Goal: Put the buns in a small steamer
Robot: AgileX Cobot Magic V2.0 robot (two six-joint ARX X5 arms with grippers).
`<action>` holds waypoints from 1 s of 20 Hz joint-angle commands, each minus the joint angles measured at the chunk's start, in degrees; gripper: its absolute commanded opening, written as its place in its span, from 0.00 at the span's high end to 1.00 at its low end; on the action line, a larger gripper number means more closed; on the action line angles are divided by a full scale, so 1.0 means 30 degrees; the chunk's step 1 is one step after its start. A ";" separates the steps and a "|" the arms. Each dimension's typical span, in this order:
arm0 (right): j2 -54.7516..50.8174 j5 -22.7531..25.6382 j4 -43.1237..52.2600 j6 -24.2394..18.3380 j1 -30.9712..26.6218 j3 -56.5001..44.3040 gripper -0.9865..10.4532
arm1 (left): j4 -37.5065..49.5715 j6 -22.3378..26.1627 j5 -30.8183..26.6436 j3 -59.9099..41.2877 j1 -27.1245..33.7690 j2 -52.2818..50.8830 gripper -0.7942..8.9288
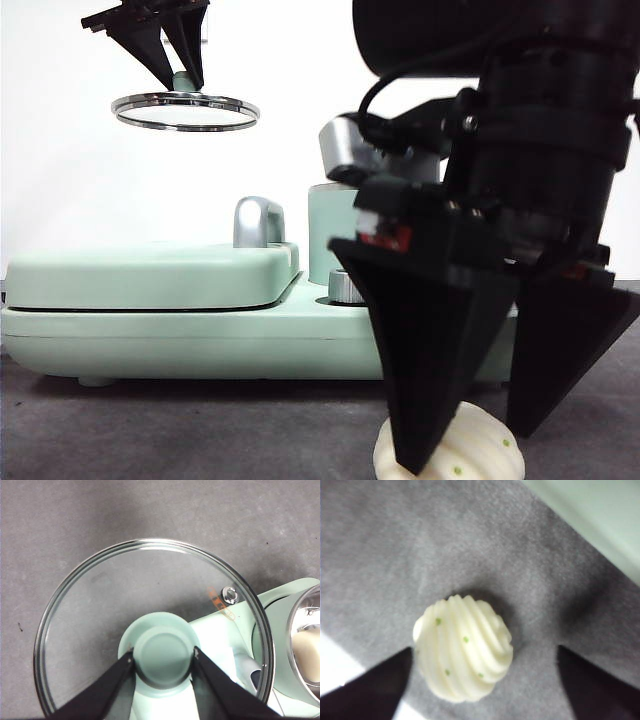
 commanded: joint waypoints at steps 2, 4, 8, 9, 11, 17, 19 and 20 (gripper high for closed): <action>0.0393 0.0007 0.0561 -0.0284 0.0342 0.0087 0.71 | 0.0423 -0.0138 -0.0007 0.0714 -0.0066 -0.0219 0.80; 0.0393 -0.0066 0.0794 -0.0277 0.0379 0.0087 0.76 | 0.0423 -0.0138 -0.0007 0.0714 -0.0066 -0.0219 0.80; 0.0357 -0.0925 0.0364 -0.0066 0.0415 0.0765 0.78 | 0.0444 -0.0138 -0.0007 0.0714 -0.0066 -0.0219 0.80; 0.0350 -0.0933 -0.0670 -0.0087 0.0335 0.1588 0.78 | 0.0466 -0.0138 -0.0007 0.0714 -0.0066 -0.0219 0.80; 0.0350 -0.0918 -0.3177 -0.0291 0.0153 0.3672 0.78 | 0.0466 -0.0138 -0.0007 0.0714 -0.0066 -0.0219 0.80; 0.0364 0.0670 -0.8706 -0.1443 -0.1734 1.1402 0.78 | 0.0437 -0.0138 -0.0007 0.0714 -0.0095 -0.0219 0.80; 0.0546 0.1180 -0.8808 -0.2280 -0.3067 1.3493 0.78 | 0.0437 -0.0138 -0.0007 0.0714 -0.0175 -0.0219 0.80; 0.0845 0.1144 -0.9027 -0.2652 -0.3759 1.4418 0.78 | 0.0437 -0.0138 -0.0007 0.0714 -0.0175 -0.0219 0.80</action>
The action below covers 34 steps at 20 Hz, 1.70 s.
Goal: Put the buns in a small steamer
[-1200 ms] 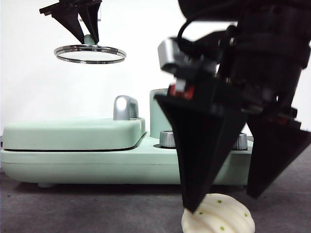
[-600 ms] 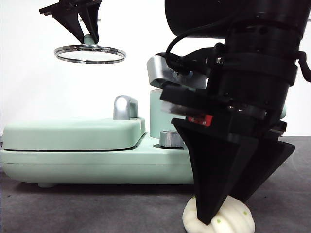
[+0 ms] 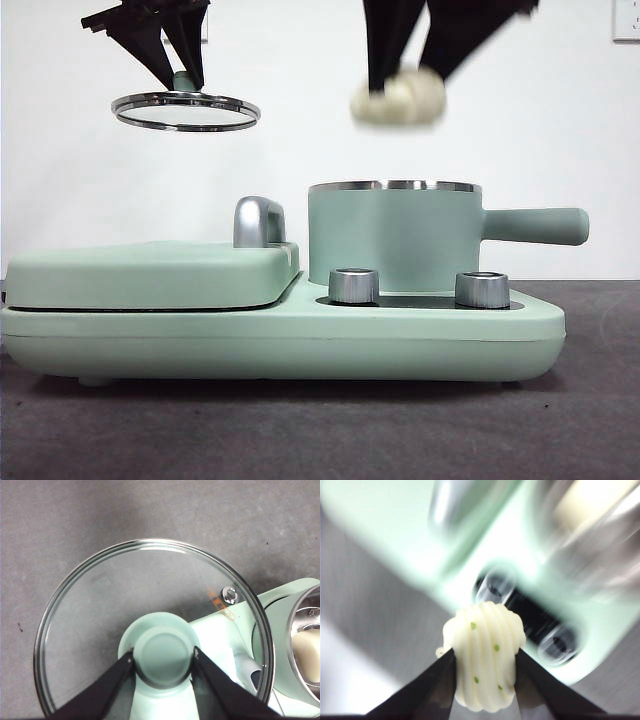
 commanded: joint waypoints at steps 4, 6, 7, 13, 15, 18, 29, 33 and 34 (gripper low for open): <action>0.3563 0.0044 -0.2288 -0.2433 -0.3381 0.5464 0.78 | 0.0401 -0.0138 -0.0007 0.0714 -0.0255 -0.0204 0.80; 0.5224 0.0029 -0.2958 -0.2776 -0.4255 0.6958 0.78 | 0.0342 -0.0138 -0.0007 0.0714 -0.0284 -0.0204 0.80; 0.6040 0.0022 -0.3075 -0.3016 -0.4561 0.7453 0.78 | 0.0335 -0.0138 -0.0007 0.0714 -0.0342 -0.0204 0.80; 0.8888 0.0197 -0.2382 -0.3599 -0.5384 0.7869 0.77 | 0.0328 -0.0131 -0.0007 0.0714 -0.0401 -0.0204 0.80; 0.9377 0.0168 -0.2106 -0.3716 -0.5435 0.7869 0.77 | 0.0335 -0.0131 -0.0007 0.0714 -0.0393 -0.0197 0.80; 0.9887 0.0160 -0.1712 -0.3716 -0.5435 0.7869 0.77 | 0.0342 -0.0131 -0.0007 0.0714 -0.0393 -0.0189 0.80; 1.0251 0.0182 -0.1705 -0.3708 -0.5442 0.7869 0.57 | 0.0335 -0.0124 -0.0007 0.0714 -0.0393 -0.0189 0.80; 0.9770 0.0554 -0.2463 -0.3708 -0.5435 0.8932 0.57 | 0.0328 -0.0131 -0.0007 0.0714 -0.0393 -0.0182 0.80; 0.9566 0.0605 -0.2936 -0.3701 -0.5435 0.9377 0.57 | 0.0321 -0.0131 -0.0007 0.0714 -0.0393 -0.0189 0.80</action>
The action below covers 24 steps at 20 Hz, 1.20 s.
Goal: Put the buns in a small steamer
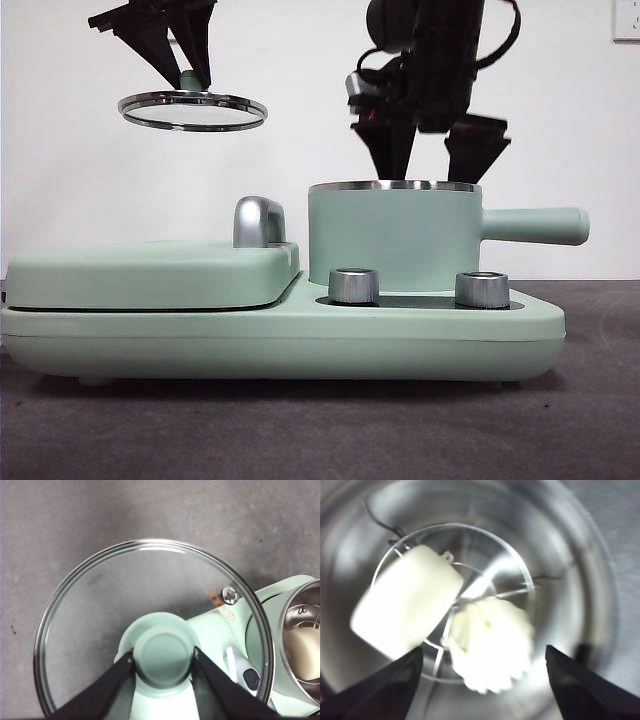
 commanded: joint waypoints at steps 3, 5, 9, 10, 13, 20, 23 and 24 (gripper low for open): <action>-0.1574 0.0262 -0.2463 -0.0087 0.0102 0.2055 0.57 | 0.0313 -0.0138 -0.0007 0.0714 -0.0080 -0.0189 0.80; -0.3045 0.0561 -0.2856 0.0080 0.0146 0.1617 0.57 | 0.0233 -0.0153 -0.0007 0.0714 -0.0153 -0.0189 0.80; -0.7300 0.0546 -0.2856 0.0219 0.0233 -0.0925 0.52 | 0.0226 -0.0146 -0.0007 0.0714 -0.0444 -0.0189 0.80; -0.8415 0.0546 -0.2856 0.0233 0.0233 -0.1785 0.51 | 0.0233 -0.0146 -0.0007 0.0714 -0.0503 -0.0182 0.80; -1.2327 0.0546 -0.2820 0.0226 0.0240 -0.4983 0.49 | 0.0240 -0.0146 -0.0007 0.0714 -0.0860 -0.0182 0.80; -2.2389 -0.0189 0.0743 0.1588 0.0248 -1.3253 0.41 | 0.0306 -0.0226 -0.0007 0.0714 -0.2302 -0.0182 0.80; -2.6512 -0.0546 0.1647 0.1610 0.0248 -1.5701 0.41 | 0.0306 -0.0357 -0.0007 0.0714 -0.3184 -0.0182 0.80; -2.7991 -0.0539 0.1690 0.1654 0.0248 -1.6320 0.41 | 0.0284 -0.0379 -0.0007 0.0707 -0.3577 -0.0182 0.80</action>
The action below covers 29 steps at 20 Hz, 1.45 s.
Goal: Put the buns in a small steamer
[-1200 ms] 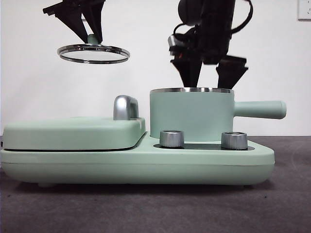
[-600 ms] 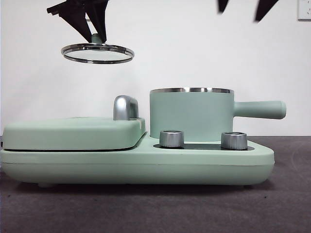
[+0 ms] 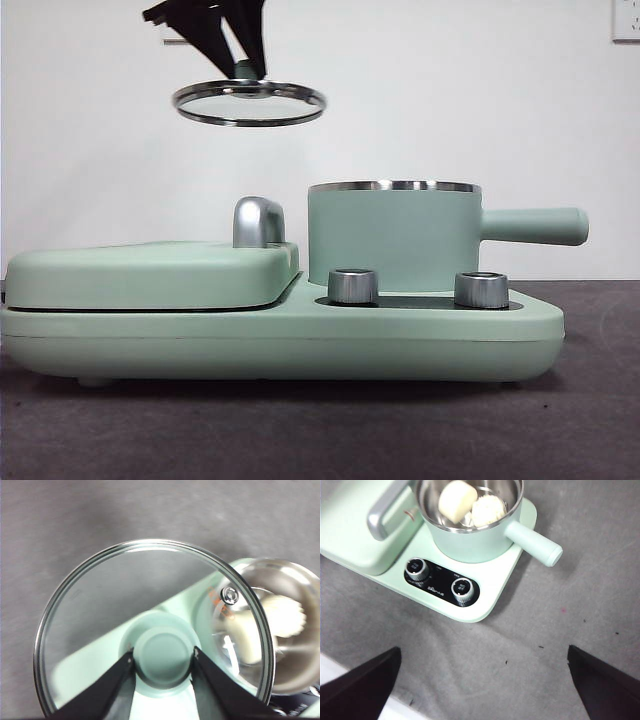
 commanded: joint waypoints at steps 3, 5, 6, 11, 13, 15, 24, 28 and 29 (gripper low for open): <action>-0.4590 -0.0554 0.0248 0.0299 0.0117 -0.1231 0.41 | 0.0284 -0.0291 -0.0007 0.0699 -0.1690 -0.0182 0.80; -0.5938 -0.1435 0.0248 0.0299 0.0117 -0.1370 0.41 | 0.0291 -0.0299 -0.0007 0.0634 -0.2594 -0.0182 0.80; -0.6360 -0.1676 0.0248 0.0306 0.0117 -0.1370 0.41 | 0.0299 -0.0291 -0.0007 0.0576 -0.3060 -0.0182 0.80; -0.6907 -0.1705 0.0255 0.0685 0.0095 -0.1370 0.41 | 0.0597 -0.0197 -0.0007 0.0554 -0.4983 0.0328 0.80; -0.6907 -0.1705 0.0248 0.0736 0.0095 -0.1370 0.41 | 0.0605 -0.0124 -0.0007 0.0554 -0.5370 0.0758 0.85; -0.6907 -0.1719 0.0240 0.0816 0.0095 -0.1370 0.41 | 0.0860 -0.0007 -0.0007 0.0554 -0.5625 0.1290 0.90; -0.6907 -0.1712 0.0240 0.0874 0.0095 -0.1370 0.41 | 0.1960 0.0313 -0.0029 0.0554 -0.5530 0.3045 0.90; -0.6907 -0.1698 0.0240 0.0874 0.0095 -0.1370 0.41 | 0.2382 0.0678 -0.0029 0.0554 -0.5450 0.3279 0.90; -0.6907 -0.1698 0.0240 0.0874 0.0095 -0.1370 0.41 | 0.2382 0.0678 -0.0029 0.0554 -0.5391 0.3344 0.90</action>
